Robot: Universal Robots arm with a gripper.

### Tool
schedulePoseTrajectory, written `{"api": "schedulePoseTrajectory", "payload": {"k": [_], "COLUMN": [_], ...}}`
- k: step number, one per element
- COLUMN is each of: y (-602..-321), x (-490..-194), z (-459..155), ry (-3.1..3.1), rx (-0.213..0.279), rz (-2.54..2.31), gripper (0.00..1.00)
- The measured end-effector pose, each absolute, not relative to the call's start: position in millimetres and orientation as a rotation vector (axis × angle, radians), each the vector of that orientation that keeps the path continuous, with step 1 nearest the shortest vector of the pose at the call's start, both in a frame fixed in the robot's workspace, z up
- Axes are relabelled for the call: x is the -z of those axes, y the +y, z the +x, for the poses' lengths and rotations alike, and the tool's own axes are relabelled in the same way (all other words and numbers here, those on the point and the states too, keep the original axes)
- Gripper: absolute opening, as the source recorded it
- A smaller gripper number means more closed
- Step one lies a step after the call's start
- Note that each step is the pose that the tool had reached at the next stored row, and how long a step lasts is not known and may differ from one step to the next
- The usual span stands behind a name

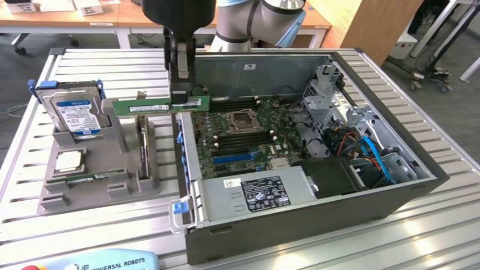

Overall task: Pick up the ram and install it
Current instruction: 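Pick up the ram and move it above insertion slot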

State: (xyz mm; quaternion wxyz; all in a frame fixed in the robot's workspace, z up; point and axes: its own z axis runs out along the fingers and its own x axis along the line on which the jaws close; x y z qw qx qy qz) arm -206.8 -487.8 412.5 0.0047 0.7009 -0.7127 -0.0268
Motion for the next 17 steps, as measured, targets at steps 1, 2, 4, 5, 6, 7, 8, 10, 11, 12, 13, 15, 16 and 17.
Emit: {"api": "schedulePoseTrajectory", "payload": {"k": [1, 2, 4, 5, 6, 7, 8, 10, 11, 12, 13, 15, 16, 17], "y": [-488, -488, -488, -488, -488, -488, -488, -488, -488, -488, -488, -488, -488, -488], "x": [-413, -412, -412, -412, -412, -412, -412, -412, -412, -412, -412, -412, -412, -412], "z": [-206, -205, -204, -203, -202, -201, -200, -199, -198, -197, -197, -195, -194, -193], "ry": [-2.232, -2.232, -2.233, -2.233, -2.233, -2.233, -2.233, -2.233, -2.233, -2.233, -2.233, -2.233, -2.233, -2.234], "rx": [0.084, 0.084, 0.084, 0.084, 0.084, 0.084, 0.084, 0.084, 0.084, 0.084, 0.084, 0.084, 0.084, 0.084], "rz": [2.195, 2.195, 2.195, 2.195, 2.195, 2.195, 2.195, 2.195, 2.195, 2.195, 2.195, 2.195, 2.194, 2.194], "gripper": [0.12, 0.12, 0.12, 0.12, 0.12, 0.12, 0.12, 0.12, 0.12, 0.12, 0.12, 0.12, 0.12, 0.12]}}
